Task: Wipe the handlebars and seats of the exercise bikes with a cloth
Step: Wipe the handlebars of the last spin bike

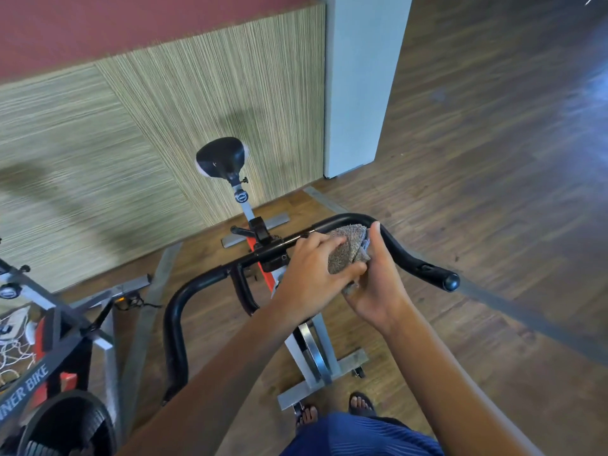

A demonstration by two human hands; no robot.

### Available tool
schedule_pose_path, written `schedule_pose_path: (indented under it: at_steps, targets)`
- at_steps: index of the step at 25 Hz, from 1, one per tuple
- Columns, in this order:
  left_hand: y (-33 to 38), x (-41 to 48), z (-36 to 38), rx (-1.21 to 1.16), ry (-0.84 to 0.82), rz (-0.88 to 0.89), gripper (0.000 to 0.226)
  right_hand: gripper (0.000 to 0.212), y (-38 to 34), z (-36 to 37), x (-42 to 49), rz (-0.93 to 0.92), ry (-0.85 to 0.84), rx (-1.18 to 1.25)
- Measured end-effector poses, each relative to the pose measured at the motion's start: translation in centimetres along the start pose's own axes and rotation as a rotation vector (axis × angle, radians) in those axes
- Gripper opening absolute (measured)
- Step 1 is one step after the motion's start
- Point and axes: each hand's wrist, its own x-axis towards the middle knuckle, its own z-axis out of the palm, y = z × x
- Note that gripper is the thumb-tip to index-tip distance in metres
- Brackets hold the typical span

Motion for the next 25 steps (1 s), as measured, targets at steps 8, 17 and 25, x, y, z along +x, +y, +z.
schedule_pose_path:
  at_steps: [8,17,25]
  targets:
    - [2.4,0.3,0.9,-0.123,0.205,-0.084,0.015,0.072,-2.0,-2.1,-0.3,0.023,-0.116,0.012]
    - [-1.0,0.3,-0.7,-1.269,0.004,-0.568,0.03,0.038,-3.6,-4.0,-1.0,0.103,-0.108,-0.123]
    - [-2.2,-0.1,-0.6,-1.501,0.131,-0.736,0.045,0.033,-2.7,-4.2,-0.6,0.114,-0.073,-0.235]
